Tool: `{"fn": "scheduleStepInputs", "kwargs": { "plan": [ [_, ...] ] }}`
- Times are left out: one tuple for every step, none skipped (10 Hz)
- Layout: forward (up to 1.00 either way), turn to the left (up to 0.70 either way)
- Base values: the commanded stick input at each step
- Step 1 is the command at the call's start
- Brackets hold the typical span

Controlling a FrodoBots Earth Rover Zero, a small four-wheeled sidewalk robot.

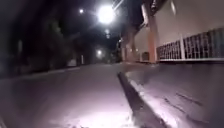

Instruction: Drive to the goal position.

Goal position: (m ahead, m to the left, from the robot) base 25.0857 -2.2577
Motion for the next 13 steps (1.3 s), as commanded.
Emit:
{"fn": "scheduleStepInputs", "kwargs": {
  "plan": [
    [0.7, 0.0],
    [0.7, 0.0],
    [0.7, 0.0],
    [0.7, 0.07],
    [0.7, 0.35],
    [0.7, 0.35],
    [0.7, 0.3],
    [0.7, 0.16],
    [0.7, 0.0],
    [0.7, 0.0],
    [0.7, 0.0],
    [0.7, 0.0],
    [0.7, 0.0]
  ]
}}
